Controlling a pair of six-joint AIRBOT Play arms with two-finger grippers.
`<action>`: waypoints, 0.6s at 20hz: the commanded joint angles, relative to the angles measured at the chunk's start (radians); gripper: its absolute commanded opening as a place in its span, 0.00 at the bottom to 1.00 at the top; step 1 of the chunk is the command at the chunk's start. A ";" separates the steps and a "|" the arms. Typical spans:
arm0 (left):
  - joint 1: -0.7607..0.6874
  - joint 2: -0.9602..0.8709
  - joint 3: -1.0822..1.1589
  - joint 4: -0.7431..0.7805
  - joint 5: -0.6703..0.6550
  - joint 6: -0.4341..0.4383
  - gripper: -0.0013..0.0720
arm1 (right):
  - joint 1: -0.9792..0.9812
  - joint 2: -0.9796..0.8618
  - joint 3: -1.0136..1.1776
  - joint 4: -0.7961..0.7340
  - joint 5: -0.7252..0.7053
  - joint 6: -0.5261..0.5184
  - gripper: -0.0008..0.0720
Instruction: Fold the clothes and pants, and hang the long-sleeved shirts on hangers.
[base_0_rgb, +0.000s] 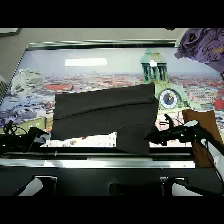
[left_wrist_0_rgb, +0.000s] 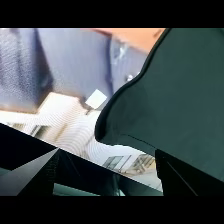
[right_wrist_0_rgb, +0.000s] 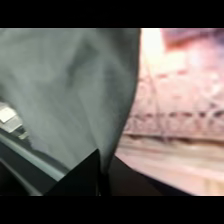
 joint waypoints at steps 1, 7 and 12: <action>-0.009 -0.031 -0.046 -0.045 0.047 0.072 0.98 | 0.001 0.025 0.001 0.012 0.043 0.014 0.06; -0.063 -0.116 -0.046 -0.135 0.119 0.106 0.97 | 0.001 0.048 0.001 0.012 0.064 0.026 0.06; -0.094 -0.150 -0.045 -0.145 0.145 0.106 0.81 | 0.001 0.080 0.001 0.012 0.066 0.030 0.06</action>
